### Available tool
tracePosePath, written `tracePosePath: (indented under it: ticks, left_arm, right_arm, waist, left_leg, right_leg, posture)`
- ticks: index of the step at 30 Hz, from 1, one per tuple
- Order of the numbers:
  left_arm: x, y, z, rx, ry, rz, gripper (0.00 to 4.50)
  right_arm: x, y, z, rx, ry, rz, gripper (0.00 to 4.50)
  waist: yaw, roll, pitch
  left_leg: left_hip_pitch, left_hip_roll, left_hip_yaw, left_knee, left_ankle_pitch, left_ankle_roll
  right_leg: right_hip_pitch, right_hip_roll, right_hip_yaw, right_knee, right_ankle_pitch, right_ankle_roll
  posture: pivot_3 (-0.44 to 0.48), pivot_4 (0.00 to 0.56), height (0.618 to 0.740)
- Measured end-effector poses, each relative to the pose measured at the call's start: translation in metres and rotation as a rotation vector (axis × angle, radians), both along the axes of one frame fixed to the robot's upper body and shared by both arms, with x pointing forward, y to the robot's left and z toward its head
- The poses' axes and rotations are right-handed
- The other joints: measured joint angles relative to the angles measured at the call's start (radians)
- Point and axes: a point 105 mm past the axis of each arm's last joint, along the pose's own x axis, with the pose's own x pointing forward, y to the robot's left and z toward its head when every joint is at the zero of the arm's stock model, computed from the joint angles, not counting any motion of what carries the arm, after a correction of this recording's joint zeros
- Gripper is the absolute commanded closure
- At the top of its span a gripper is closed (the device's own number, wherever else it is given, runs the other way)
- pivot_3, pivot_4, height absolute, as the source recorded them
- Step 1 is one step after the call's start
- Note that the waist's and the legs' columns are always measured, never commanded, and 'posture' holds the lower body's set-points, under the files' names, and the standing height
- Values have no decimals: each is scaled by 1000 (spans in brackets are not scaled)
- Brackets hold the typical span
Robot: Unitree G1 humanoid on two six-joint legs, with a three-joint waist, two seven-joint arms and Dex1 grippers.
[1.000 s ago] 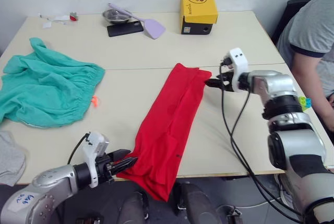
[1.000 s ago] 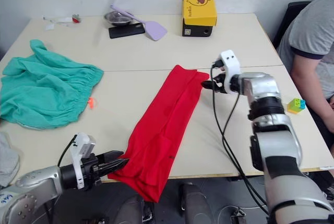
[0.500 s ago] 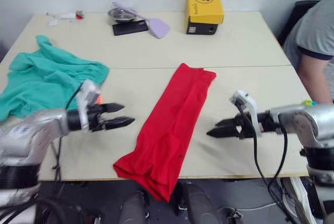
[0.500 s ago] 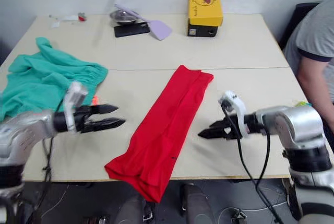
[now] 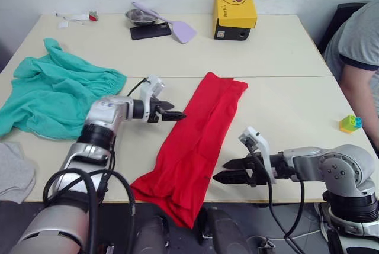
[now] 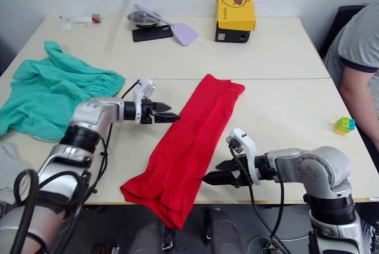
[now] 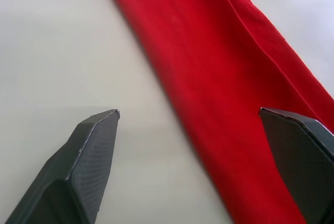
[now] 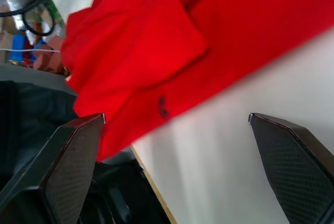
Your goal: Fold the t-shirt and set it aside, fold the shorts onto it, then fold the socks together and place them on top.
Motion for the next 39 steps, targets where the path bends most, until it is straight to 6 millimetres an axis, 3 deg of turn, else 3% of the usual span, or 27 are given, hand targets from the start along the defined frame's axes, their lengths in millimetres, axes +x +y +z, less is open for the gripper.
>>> tracePosePath:
  ticks: [5,8,14,19,20,31,39]
  left_arm:
    - [6,-7,-4,16,21,-5,15]
    - [4,-12,-7,2,58,-27,598]
    - [-2,-30,-16,-31,120,-70,2529]
    - [2,-29,-20,-34,109,-31,4191]
    - [4,-29,-19,-37,102,-17,4457]
    - [3,-18,-24,-200,130,149,4457]
    - [-20,10,-27,-222,55,379,4457]
  right_arm:
    - [-1,16,-4,16,-10,-16,0]
    - [0,23,-6,16,-11,-30,576]
    - [3,30,-15,1,15,-66,2655]
    - [2,32,-20,-33,25,-69,4487]
    - [1,32,-21,-38,29,-65,4500]
    - [8,14,-16,-89,23,-68,4500]
    - [29,-18,2,-140,-8,-117,4500]
  waist:
    - [0,-2,-2]
    - [0,-5,-4]
    - [3,-6,-5]
    - [4,-7,-5]
    - [4,-7,-5]
    - [-2,-6,-5]
    - [-9,-6,-5]
  left_leg:
    - [4,0,-1,0,0,0]
    - [4,0,-1,0,-1,3]
    - [3,0,-1,0,0,1]
    - [2,0,-1,-1,0,1]
    - [2,0,-1,-1,0,1]
    - [2,0,-2,0,0,3]
    - [2,0,-1,-1,2,-1]
  right_leg:
    - [4,0,-1,1,0,0]
    - [4,0,-1,1,0,0]
    - [4,0,-1,1,0,0]
    - [3,0,-1,0,-1,1]
    - [3,0,-1,0,-1,1]
    - [2,-1,-1,3,-1,1]
    - [2,-1,0,3,-1,1]
  posture:
    - [0,150,740]
    - [0,150,740]
    - [0,150,740]
    - [0,150,740]
    - [0,150,740]
    - [0,150,740]
    - [0,150,740]
